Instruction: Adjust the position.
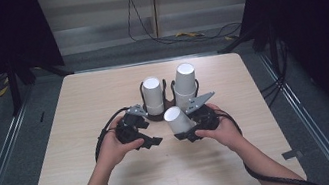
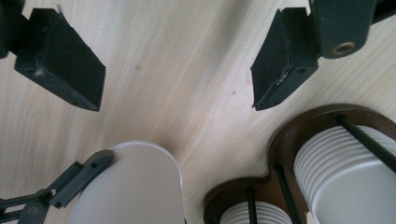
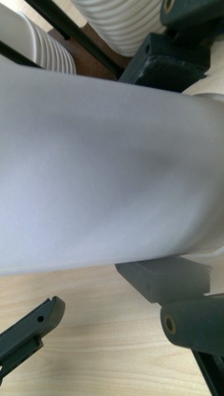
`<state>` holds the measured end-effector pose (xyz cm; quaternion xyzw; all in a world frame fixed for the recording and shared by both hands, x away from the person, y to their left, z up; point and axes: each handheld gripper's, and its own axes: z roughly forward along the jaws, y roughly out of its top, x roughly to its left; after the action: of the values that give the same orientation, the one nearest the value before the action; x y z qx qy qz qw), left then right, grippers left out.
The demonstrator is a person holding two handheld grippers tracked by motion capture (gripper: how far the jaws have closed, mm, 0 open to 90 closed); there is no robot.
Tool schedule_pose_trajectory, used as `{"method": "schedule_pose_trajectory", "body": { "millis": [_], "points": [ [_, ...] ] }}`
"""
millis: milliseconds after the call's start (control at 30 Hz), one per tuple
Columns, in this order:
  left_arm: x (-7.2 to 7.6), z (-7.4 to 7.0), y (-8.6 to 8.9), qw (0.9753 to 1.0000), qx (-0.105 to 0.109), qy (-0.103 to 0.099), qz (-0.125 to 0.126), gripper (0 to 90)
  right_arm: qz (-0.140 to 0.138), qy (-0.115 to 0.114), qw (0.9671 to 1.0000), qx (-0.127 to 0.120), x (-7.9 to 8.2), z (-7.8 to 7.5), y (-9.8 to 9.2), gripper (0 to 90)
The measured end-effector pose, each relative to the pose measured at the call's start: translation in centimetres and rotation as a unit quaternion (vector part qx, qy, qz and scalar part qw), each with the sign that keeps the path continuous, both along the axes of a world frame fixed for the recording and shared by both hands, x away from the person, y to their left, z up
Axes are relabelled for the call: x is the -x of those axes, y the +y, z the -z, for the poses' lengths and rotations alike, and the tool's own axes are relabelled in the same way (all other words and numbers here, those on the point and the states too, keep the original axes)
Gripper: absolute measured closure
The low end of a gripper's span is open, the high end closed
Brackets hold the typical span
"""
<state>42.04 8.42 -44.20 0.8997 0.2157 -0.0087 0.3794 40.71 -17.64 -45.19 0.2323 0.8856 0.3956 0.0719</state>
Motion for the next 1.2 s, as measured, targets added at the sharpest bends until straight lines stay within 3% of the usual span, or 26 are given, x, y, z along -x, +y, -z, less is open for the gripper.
{"method": "schedule_pose_trajectory", "body": {
  "millis": [67,233,367,400,1200],
  "points": [
    [0.1,0.1,0.1,1.0000,-0.003,-0.001,-0.001,17.6,-0.005,0.001,1.0000,0.006,0.0,0.1,0.1,23.6],
    [0.5,0.8,0.4,0.9999,0.015,0.000,-0.007,17.6,-0.029,0.002,0.9991,0.031,0.3,0.1,0.8,23.7],
    [0.5,0.8,0.4,1.0000,0.002,-0.001,-0.003,17.6,-0.036,0.005,0.9984,0.044,0.3,0.1,1.1,23.6],
    [0.6,0.7,0.5,0.9999,0.007,-0.004,-0.007,17.6,-0.042,0.004,0.9978,0.050,0.3,0.0,1.3,23.6],
    [0.9,0.1,1.2,0.9996,0.024,-0.013,-0.013,17.6,-0.084,0.002,0.9921,0.093,0.5,-1.6,2.0,23.8]
  ]
}}
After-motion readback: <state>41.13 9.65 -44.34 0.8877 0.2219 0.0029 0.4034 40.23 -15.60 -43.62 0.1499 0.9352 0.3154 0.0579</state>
